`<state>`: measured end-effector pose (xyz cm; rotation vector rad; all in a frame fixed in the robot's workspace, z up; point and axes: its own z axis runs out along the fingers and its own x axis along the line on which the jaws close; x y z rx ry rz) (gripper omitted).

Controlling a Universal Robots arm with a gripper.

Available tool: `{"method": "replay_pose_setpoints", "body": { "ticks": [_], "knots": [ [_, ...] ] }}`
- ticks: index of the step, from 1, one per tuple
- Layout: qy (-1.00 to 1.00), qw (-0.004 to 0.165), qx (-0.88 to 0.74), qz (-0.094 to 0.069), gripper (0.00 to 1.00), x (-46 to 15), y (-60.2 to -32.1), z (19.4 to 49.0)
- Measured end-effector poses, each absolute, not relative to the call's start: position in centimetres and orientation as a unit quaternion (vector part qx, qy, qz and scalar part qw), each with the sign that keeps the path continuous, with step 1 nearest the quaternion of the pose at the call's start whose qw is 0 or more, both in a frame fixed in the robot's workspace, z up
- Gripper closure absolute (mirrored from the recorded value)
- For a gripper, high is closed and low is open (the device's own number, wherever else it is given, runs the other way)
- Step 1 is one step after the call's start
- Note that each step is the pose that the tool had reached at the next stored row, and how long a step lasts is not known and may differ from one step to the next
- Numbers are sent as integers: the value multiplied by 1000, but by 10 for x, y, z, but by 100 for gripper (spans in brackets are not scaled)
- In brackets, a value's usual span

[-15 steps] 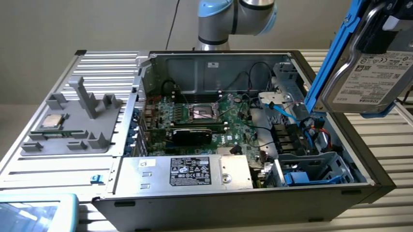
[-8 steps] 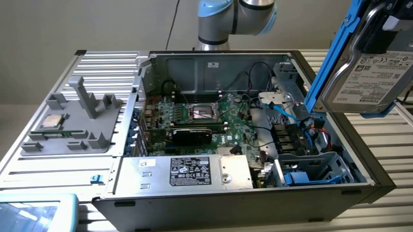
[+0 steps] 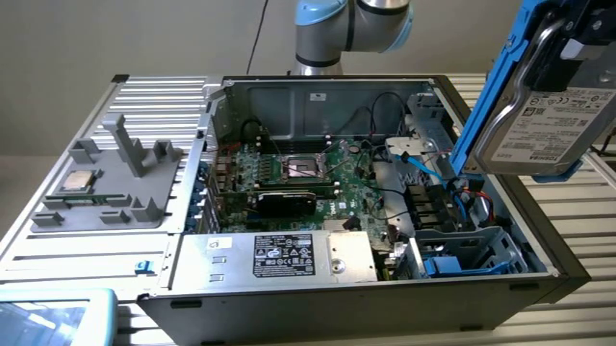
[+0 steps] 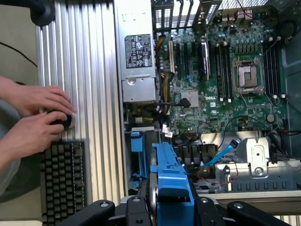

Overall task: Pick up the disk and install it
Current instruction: 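Insert the disk into the insertion slot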

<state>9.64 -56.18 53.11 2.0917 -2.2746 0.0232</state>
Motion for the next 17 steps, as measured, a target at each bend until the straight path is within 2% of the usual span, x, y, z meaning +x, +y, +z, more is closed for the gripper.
{"method": "replay_pose_setpoints", "body": {
  "ticks": [17],
  "knots": [
    [-736, 26, 677, 7, 63, 96, -562, 500]
  ]
}}
